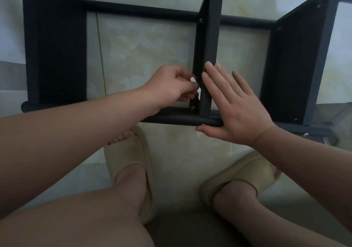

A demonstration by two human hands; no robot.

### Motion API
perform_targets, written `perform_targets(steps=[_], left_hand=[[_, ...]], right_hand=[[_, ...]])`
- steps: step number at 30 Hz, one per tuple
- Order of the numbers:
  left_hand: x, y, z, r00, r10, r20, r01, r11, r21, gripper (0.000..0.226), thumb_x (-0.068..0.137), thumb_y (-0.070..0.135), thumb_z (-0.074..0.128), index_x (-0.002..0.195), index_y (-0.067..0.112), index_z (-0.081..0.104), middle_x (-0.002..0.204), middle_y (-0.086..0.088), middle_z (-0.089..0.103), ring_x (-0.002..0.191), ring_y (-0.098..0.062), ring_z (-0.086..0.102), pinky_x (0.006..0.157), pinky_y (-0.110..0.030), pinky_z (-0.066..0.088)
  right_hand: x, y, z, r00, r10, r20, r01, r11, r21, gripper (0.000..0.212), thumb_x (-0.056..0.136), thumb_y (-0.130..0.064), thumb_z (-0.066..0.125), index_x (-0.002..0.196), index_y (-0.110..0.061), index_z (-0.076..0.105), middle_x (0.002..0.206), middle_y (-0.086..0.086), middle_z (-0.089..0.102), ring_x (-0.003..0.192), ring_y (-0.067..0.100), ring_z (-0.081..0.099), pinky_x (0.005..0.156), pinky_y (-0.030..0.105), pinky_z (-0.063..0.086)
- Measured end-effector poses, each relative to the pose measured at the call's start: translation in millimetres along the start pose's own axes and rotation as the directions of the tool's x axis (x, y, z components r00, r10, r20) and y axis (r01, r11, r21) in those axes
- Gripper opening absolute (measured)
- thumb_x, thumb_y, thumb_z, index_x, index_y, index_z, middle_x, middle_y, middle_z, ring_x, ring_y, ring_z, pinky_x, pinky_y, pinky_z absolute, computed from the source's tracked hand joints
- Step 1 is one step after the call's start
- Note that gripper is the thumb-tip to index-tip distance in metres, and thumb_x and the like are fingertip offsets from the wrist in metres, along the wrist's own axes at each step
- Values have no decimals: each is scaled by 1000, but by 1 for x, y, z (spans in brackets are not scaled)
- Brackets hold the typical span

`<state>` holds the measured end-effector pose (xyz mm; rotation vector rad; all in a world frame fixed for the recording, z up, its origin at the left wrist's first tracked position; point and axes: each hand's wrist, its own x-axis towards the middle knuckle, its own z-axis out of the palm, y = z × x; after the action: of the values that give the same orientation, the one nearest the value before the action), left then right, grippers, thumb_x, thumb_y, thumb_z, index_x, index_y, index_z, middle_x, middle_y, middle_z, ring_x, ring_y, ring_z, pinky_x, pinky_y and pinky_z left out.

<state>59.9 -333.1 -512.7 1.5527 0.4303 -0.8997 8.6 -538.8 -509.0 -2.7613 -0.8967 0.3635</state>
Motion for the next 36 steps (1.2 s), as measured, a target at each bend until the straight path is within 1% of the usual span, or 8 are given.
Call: perform_targets(steps=[7,11,15,18,22,30,36], left_hand=[[-3,1,0,998,39,43,-39,999,-9,10,96,11,65,92,20,65,68,4,71,71,-11,70,71,-25,58],[-3,1,-1,998,25,54,-27,999,35,7,95,11,66,95,18,66,77,-2,72,74,-14,70,74,-28,57],[-4,1,-1,998,15,65,-19,998,62,5,95,12,67,95,17,65,81,-4,73,76,-14,71,75,-28,57],[-4,3,0,997,-7,70,5,1000,21,5,95,12,66,92,15,64,77,-3,72,74,-14,70,74,-28,58],[-5,3,0,993,-62,101,67,997,-42,9,97,11,64,88,13,64,69,1,71,68,-11,69,70,-24,58],[-4,4,0,981,-112,160,121,992,-43,18,100,13,58,83,10,63,73,-5,69,71,-15,69,72,-28,60],[-4,5,1,977,-127,174,133,991,-24,21,101,10,55,82,9,61,76,-8,67,75,-19,67,78,-33,59]], right_hand=[[1,-1,-1,1000,3,2,-3,1000,5,104,91,-76,44,160,-3,19,169,13,9,157,27,8,123,56,21],[1,0,-1,1000,0,-4,0,1000,6,104,90,-75,45,160,-2,20,169,13,10,157,28,9,122,57,22],[1,0,-1,1000,1,10,-1,1000,4,104,90,-75,44,160,-2,19,169,13,9,157,28,8,122,57,21],[1,-1,-1,1000,2,5,-2,1000,6,104,90,-75,44,159,-2,20,169,14,10,157,28,9,122,57,22],[1,-1,-1,1000,2,7,-2,1000,7,103,91,-75,44,160,-2,19,169,13,9,157,27,8,123,56,20],[1,0,0,1000,2,5,-2,1000,3,104,91,-76,43,160,-2,19,169,13,9,157,27,7,123,57,21],[1,-1,0,1000,1,8,-1,1000,6,103,91,-76,43,160,-2,19,169,13,9,157,28,8,122,57,21]])
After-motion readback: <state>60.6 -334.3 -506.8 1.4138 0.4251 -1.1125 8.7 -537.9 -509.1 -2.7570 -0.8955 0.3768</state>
